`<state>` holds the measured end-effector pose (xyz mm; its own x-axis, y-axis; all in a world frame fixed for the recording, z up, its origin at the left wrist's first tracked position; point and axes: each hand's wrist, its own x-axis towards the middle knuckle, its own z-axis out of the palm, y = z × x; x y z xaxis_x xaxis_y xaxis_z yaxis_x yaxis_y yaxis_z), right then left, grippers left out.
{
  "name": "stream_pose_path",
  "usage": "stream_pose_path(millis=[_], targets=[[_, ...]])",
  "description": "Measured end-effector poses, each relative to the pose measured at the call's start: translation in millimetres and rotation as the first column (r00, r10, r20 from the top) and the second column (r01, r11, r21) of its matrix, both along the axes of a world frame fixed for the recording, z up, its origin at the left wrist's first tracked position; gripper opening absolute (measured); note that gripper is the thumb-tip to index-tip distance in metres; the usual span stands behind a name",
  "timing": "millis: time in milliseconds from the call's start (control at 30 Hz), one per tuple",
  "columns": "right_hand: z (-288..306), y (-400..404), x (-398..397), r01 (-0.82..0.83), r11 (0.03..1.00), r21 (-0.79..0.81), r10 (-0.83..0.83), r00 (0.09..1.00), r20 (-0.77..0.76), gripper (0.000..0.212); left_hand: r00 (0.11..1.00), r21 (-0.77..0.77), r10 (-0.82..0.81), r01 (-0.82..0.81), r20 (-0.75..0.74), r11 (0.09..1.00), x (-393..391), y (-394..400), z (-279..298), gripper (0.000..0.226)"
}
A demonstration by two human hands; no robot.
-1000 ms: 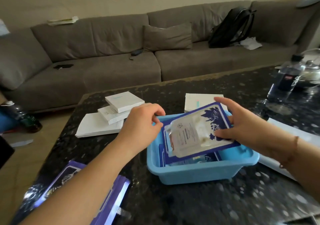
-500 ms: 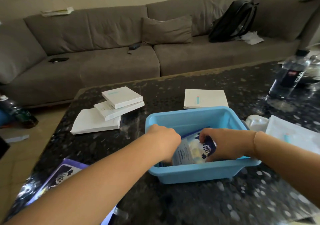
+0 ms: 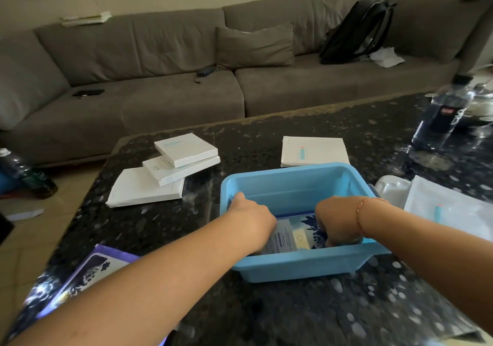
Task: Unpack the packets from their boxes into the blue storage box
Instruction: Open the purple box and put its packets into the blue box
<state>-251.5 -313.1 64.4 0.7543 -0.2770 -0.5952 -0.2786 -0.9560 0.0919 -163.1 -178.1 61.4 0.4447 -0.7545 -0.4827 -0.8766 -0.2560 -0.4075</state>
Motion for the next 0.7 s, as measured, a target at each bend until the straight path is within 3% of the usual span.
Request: stream_pose_path(millis=[267, 333, 400, 467, 533, 567, 633, 700], targets=[[0.5, -2.8, -3.6, 0.014, 0.997, 0.074, -0.015, 1.000, 0.015, 0.030, 1.000, 0.016, -0.002, 0.003, -0.011, 1.000, -1.3, -1.8, 0.5, 0.022], [4.9, 0.6, -2.5, 0.030, 0.999, 0.029, -0.031, 0.998, 0.061, 0.024, 0.998, -0.153, -0.033, 0.023, -0.062, 0.988, 0.3, 4.5, 11.7, 0.019], [19.7, 7.7, -1.8, 0.066, 0.997, -0.033, -0.057, 0.971, 0.233, 0.014, 0.982, -0.454, -0.098, 0.014, -0.161, 0.891, 6.7, 23.2, 23.3, 0.025], [38.2, 16.7, -5.1, 0.126, 0.992, -0.004, -0.107, 0.857, 0.504, 0.017, 0.944, -0.748, -0.211, -0.053, -0.253, 0.661, 11.8, 56.6, 30.2, 0.027], [52.6, 38.3, -15.5, 0.074, 0.978, 0.197, -0.201, 0.608, 0.768, 0.011, 0.915, -0.919, -0.340, -0.072, -0.215, 0.387, 11.4, 100.7, 30.2, 0.017], [57.4, 54.9, -23.0, -0.026, 0.963, 0.269, -0.228, 0.452, 0.862, 0.006, 0.927, -0.954, -0.339, -0.060, -0.163, 0.294, 9.4, 124.7, 24.9, 0.013], [54.6, 91.5, -38.7, -0.222, 0.919, 0.327, -0.274, 0.237, 0.932, 0.009, 0.960, -0.964, -0.255, -0.046, -0.115, 0.263, 3.8, 171.7, 2.9, 0.014], [40.3, 124.4, -48.5, -0.354, 0.869, 0.345, -0.281, 0.221, 0.934, 0.014, 0.984, -0.907, -0.138, -0.046, -0.114, 0.419, -4.0, 212.1, -25.3, 0.033]])
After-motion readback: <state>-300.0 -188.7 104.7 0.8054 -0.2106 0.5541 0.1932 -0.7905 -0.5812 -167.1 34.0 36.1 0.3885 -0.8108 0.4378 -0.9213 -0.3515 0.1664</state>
